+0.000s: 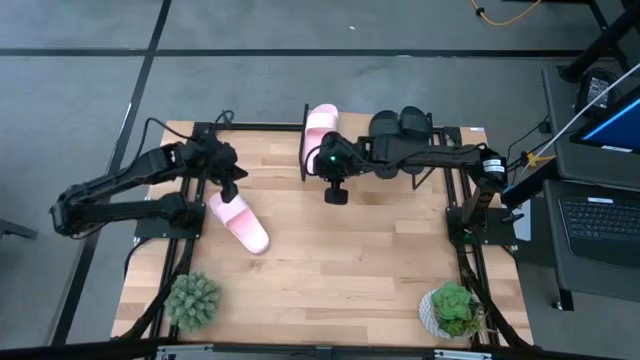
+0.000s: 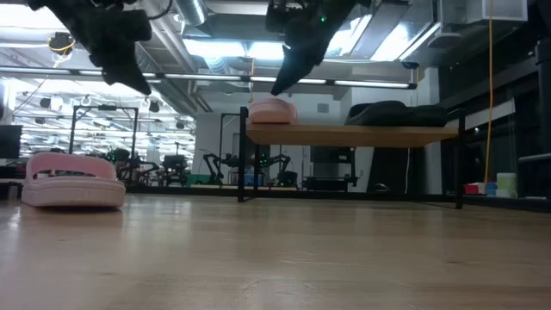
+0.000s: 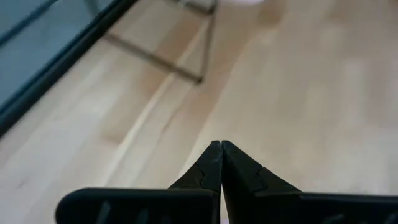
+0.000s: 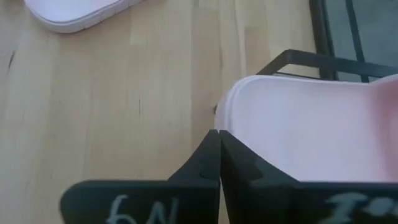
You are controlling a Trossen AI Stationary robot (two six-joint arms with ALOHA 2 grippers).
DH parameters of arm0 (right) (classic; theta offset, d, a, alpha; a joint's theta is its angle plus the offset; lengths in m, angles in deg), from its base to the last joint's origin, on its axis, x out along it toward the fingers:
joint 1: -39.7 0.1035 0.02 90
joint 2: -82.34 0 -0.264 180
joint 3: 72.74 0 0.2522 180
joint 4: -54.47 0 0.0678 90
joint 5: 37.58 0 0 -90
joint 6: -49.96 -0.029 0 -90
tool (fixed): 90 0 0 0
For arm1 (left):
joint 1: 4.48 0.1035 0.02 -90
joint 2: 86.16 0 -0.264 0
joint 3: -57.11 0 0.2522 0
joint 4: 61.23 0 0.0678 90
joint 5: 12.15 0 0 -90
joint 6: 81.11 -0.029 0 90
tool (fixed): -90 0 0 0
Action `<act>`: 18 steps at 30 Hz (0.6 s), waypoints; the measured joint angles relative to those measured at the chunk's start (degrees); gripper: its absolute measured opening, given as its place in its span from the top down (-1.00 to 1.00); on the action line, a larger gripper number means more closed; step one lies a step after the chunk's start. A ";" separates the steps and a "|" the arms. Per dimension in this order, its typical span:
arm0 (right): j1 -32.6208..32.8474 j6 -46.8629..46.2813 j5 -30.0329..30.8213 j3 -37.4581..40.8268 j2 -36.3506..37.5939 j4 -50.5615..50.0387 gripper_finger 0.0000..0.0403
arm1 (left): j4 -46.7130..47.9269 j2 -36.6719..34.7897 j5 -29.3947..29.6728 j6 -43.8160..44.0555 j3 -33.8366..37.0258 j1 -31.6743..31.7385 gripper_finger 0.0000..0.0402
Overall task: Pick and place slides into the shelf
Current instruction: Put the pink slides on the shelf
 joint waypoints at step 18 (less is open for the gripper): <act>0.60 0.11 -0.02 3.04 0.33 1.29 0.99 | 10.15 1.56 23.72 27.10 -4.80 -32.91 1.00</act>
